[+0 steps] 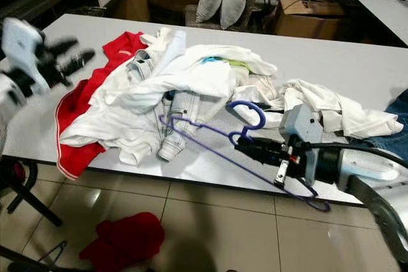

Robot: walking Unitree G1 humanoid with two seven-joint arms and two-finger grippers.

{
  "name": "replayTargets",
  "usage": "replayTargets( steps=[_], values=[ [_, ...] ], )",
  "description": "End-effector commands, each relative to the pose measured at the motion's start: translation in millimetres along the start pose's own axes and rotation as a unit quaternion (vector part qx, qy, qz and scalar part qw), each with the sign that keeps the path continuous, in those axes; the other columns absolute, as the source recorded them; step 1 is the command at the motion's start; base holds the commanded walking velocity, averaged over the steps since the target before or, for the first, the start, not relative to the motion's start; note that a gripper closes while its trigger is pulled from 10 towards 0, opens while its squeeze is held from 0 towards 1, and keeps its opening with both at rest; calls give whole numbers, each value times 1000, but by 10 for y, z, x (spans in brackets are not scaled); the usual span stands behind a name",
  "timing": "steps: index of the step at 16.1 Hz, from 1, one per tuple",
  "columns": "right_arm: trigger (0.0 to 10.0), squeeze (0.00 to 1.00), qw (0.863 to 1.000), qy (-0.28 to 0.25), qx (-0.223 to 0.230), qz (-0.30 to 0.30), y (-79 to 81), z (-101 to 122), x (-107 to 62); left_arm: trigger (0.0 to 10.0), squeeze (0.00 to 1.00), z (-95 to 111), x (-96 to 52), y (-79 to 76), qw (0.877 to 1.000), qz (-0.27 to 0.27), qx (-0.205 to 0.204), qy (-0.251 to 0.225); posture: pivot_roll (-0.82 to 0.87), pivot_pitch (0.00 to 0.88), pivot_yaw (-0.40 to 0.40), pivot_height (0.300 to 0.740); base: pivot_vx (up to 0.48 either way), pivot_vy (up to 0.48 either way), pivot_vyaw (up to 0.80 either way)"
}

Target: Hang hanger

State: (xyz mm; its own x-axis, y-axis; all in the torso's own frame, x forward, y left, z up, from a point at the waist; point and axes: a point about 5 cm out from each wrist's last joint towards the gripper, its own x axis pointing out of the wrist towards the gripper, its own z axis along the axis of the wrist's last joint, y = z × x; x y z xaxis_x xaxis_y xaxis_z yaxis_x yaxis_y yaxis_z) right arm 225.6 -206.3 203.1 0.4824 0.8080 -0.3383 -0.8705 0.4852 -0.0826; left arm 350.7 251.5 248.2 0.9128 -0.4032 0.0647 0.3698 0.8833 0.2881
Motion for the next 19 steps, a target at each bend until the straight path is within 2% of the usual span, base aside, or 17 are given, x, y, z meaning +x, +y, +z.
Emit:
replayTargets(
  steps=[1, 3, 4, 6, 7, 9, 10, 12, 13, 14, 15, 16, 17, 18, 19],
  values=[
    [10000, 0, 1000, 23, 4, -5, 8, 10, -96, 10000, 1000, 8, -24, 84, 1000, 19, 17, 16, -133, 0, 26, 740, 0, 0, 0],
    [10000, 0, 997, 65, -8, -38, -83, 14, -253, 10000, 1000, 14, -30, 122, 999, 28, 28, 25, -129, 0, 30, 740, 0, 0, 0],
    [10000, 0, 996, 67, -21, -51, -125, 61, -304, 10000, 1000, 20, -26, 126, 999, 28, 25, 22, -132, 0, 34, 740, 0, 0, 0],
    [10000, 0, 992, 35, -57, -104, -278, 308, -477, 10000, 1000, 53, 29, 40, 1000, -7, 14, 6, -143, 0, 50, 740, 0, 0, 0],
    [10000, 0, 992, 11, -60, -113, -302, 391, -516, 10000, 1000, 44, 53, 1, 1000, -9, 8, 5, -147, 0, 51, 740, 0, 0, 0],
    [10000, 0, 992, -39, -55, -109, -302, 540, -595, 10000, 1000, -8, 86, -55, 999, -3, -36, -7, -161, 0, 52, 740, 0, 0, 0],
    [10000, 0, 993, -69, -49, -86, -260, 589, -639, 10000, 1000, -70, 84, -104, 997, 2, -78, -11, -161, 0, 52, 740, 0, 0, 0],
    [10000, 0, 991, -96, -35, -81, -238, 598, -646, 10000, 1000, -130, 76, -156, 992, 28, -118, -22, -175, 0, 46, 740, 0, 0, 0],
    [10000, 0, 990, -100, -33, -89, -243, 593, -625, 10000, 1000, -150, 76, -179, 991, 37, -129, -24, -175, 0, 46, 740, 0, 0, 0],
    [10000, 0, 987, -106, -30, -120, -269, 570, -532, 10000, 1000, -201, 80, -244, 988, 56, -145, -17, -179, 0, 45, 740, 0, 0, 0],
    [10000, 0, 977, -120, -9, -179, -338, 523, -370, 10000, 792, -233, 66, -389, 987, 53, -150, -23, -178, 0, 42, 740, 0, 0, 0],
    [10000, 0, 963, -151, 38, -221, -348, 468, -162, 10000, 733, -297, 1, -539, 989, 60, -132, -17, -174, 0, 24, 740, 0, 0, 0],
    [10000, 0, 956, -151, 55, -244, -301, 404, 14, 10000, 737, -349, -60, -631, 988, 78, -134, -13, -167, 0, 10, 740, 0, -401, 0],
    [10000, 0, 955, -146, 54, -253, -261, 369, 104, 10000, 737, -361, -88, -681, 986, 90, -138, -15, -166, 0, 5, 740, 0, -401, 0],
    [10000, 0, 944, -169, 65, -276, -263, 358, 165, 10000, 729, -354, -104, -771, 987, 89, -136, -18, -166, 0, -20, 740, 0, -480, 0]
  ],
)
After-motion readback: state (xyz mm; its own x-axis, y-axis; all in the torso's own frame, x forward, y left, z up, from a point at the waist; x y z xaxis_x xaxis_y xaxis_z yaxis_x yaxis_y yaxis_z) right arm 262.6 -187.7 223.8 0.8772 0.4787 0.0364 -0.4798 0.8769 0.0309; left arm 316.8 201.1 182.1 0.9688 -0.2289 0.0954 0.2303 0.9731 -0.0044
